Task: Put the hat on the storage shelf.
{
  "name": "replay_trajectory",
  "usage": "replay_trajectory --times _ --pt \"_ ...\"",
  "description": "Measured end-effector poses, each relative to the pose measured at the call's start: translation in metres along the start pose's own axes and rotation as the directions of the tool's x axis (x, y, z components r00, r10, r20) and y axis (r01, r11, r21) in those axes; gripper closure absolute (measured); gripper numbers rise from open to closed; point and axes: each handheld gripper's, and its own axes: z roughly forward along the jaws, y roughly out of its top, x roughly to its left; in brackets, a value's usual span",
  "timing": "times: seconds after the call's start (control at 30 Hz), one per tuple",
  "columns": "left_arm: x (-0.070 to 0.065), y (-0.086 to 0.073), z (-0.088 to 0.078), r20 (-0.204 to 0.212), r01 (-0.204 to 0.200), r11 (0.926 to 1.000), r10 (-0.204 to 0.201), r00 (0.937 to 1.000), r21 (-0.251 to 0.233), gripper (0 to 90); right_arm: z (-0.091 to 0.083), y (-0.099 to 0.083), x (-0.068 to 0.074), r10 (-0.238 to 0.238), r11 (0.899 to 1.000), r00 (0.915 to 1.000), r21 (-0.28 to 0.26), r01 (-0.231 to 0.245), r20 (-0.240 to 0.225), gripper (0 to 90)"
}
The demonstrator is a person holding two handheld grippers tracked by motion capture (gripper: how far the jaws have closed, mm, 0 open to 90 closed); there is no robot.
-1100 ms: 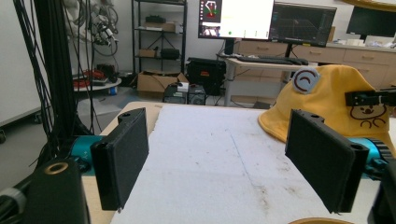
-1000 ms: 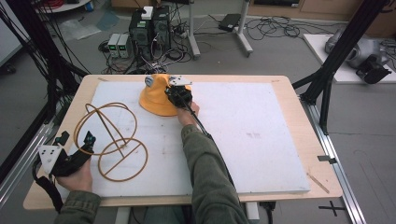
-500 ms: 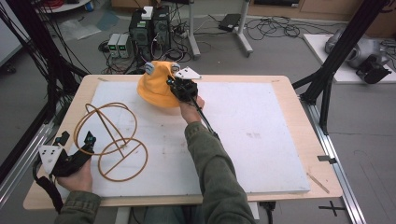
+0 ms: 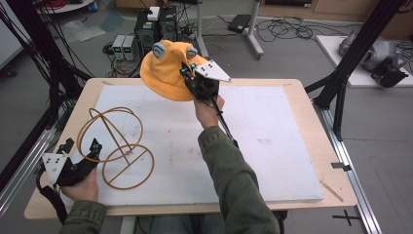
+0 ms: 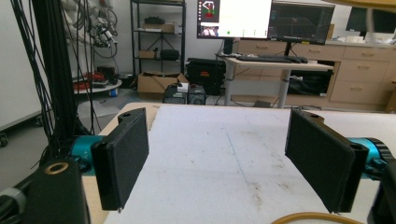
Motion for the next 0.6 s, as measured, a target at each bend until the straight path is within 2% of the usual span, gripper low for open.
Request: replay_trajectory --times 0.03,0.07,0.1,0.2,0.33,0.37,0.4,0.5,0.53,0.57,0.6 --pt "-0.001 0.000 0.000 -0.001 -0.002 1.0000 0.002 1.0000 0.002 21.9 0.000 0.000 0.000 0.000 1.000 1.0000 0.000 0.000 0.000 87.5" --pt "-0.002 0.000 0.000 0.003 -0.003 1.0000 0.003 1.0000 0.003 21.9 -0.007 0.008 0.001 0.011 0.999 0.9999 -0.043 -0.011 -0.003 87.4" --pt "-0.002 0.000 0.000 0.006 -0.002 1.0000 0.002 1.0000 0.002 21.9 -0.007 0.008 0.001 0.011 0.999 0.9999 -0.043 -0.011 -0.003 87.4" --pt "-0.002 0.000 -0.001 0.005 0.001 1.0000 -0.001 1.0000 -0.002 21.9 -0.018 0.024 0.002 0.023 0.996 0.9996 -0.086 -0.024 -0.016 87.4" --pt "0.001 0.000 -0.002 0.000 0.006 1.0000 -0.006 1.0000 -0.004 21.9 -0.024 0.036 0.005 0.042 0.994 0.9987 -0.097 -0.045 -0.029 87.4" --pt "0.003 0.000 -0.002 -0.002 0.011 0.9999 -0.011 0.9999 -0.003 21.9 -0.027 0.044 0.008 0.051 0.992 0.9974 -0.115 -0.057 -0.051 87.4" --pt "0.004 -0.001 -0.002 -0.005 0.017 0.9998 -0.017 0.9998 -0.004 21.9 -0.027 0.044 0.008 0.051 0.992 0.9974 -0.115 -0.057 -0.051 87.4" --pt "0.007 -0.001 -0.002 -0.014 0.024 0.9997 -0.024 0.9996 -0.004 21.9 -0.030 0.056 0.015 0.052 0.989 0.9938 -0.130 -0.065 -0.098 87.4" --pt "0.008 -0.001 -0.002 -0.016 0.025 0.9997 -0.025 0.9996 -0.006 21.9 -0.031 0.063 0.022 0.052 0.987 0.9896 -0.141 -0.071 -0.134 87.2" --pt "0.008 -0.001 -0.003 -0.016 0.025 0.9997 -0.025 0.9996 -0.005 21.9 -0.031 0.063 0.022 0.052 0.987 0.9896 -0.141 -0.071 -0.134 87.2" --pt "0.008 -0.001 -0.003 -0.016 0.026 0.9997 -0.026 0.9995 -0.004 21.9 -0.032 0.070 0.031 0.049 0.986 0.9851 -0.151 -0.075 -0.165 87.2"
